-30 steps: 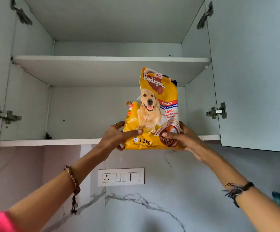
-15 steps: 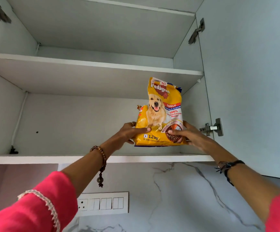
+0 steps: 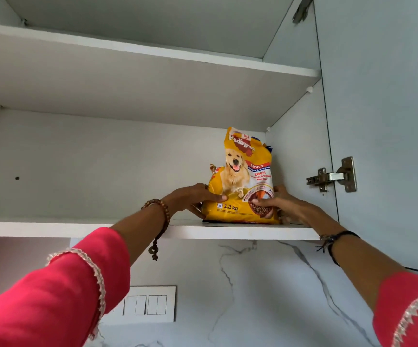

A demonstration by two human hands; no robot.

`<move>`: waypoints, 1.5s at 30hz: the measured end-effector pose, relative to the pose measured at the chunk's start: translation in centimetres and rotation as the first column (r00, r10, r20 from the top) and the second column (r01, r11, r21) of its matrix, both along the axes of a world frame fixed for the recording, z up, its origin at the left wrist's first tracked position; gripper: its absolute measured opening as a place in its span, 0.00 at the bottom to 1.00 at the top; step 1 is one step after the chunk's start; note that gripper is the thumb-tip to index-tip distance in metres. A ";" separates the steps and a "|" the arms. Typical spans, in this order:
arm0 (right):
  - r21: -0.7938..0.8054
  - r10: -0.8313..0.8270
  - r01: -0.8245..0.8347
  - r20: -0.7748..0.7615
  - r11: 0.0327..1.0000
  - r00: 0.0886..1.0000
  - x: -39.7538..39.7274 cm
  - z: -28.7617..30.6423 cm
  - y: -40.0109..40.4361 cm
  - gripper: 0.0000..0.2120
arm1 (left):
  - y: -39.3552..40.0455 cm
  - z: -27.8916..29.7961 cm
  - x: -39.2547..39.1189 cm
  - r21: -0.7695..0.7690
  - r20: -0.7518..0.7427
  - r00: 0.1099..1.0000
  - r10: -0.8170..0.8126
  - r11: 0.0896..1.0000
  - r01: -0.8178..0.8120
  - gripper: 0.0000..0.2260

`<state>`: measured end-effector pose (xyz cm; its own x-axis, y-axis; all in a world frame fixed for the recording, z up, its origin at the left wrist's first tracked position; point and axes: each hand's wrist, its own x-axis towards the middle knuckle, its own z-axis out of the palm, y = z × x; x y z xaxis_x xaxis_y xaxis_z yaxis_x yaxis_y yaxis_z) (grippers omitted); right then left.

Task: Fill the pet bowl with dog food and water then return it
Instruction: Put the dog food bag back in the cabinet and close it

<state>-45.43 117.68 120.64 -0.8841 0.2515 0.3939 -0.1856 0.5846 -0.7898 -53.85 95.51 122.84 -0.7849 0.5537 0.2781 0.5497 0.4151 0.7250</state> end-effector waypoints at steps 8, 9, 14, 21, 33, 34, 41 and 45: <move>0.013 -0.104 0.103 0.127 0.995 0.986 -1.0 0.8 -0.9 0.32 | 2.2 0.7 -1.7 -0.079 0.073 0.995 0.074 0.995 -0.069 0.29; 0.013 -0.115 0.114 0.119 0.993 0.986 -1.1 0.8 -1.1 0.31 | 2.3 0.6 -1.8 -0.083 0.058 0.995 0.083 0.993 -0.078 0.30; 0.078 -0.153 0.143 0.144 0.987 0.978 -0.1 0.9 -2.1 0.29 | 2.4 -0.2 -1.3 -0.119 0.024 0.990 0.136 0.984 -0.132 0.31; 0.346 -0.446 0.482 -0.183 0.805 0.876 1.5 0.5 -4.8 0.33 | -0.3 -1.6 2.4 -0.243 -0.309 0.924 0.226 0.920 -0.306 0.24; 0.529 -0.064 0.568 -0.694 0.630 0.717 10.4 -6.6 -15.1 0.25 | -9.3 -8.2 14.6 0.048 -0.880 0.379 0.287 0.847 -0.530 0.21; 0.532 -0.044 0.572 -0.707 0.624 0.706 11.4 -7.5 -15.8 0.25 | -10.0 -9.2 15.6 0.052 -0.899 0.340 0.274 0.840 -0.540 0.22; 0.612 -0.026 0.606 -0.692 0.508 0.721 17.8 -12.7 -18.4 0.31 | -13.7 -14.3 23.0 0.067 -0.937 0.242 0.252 0.810 -0.583 0.27; 0.565 -0.035 0.668 -0.750 0.485 0.660 21.6 -14.2 -17.9 0.31 | -14.1 -14.8 26.8 0.131 -0.970 0.109 0.219 0.841 -0.525 0.25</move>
<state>-23.83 99.79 106.47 -0.2804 -0.1913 0.9406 -0.0036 0.9801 0.1982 -27.05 81.38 108.08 -0.1414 0.4318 0.8908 0.4543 0.8278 -0.3291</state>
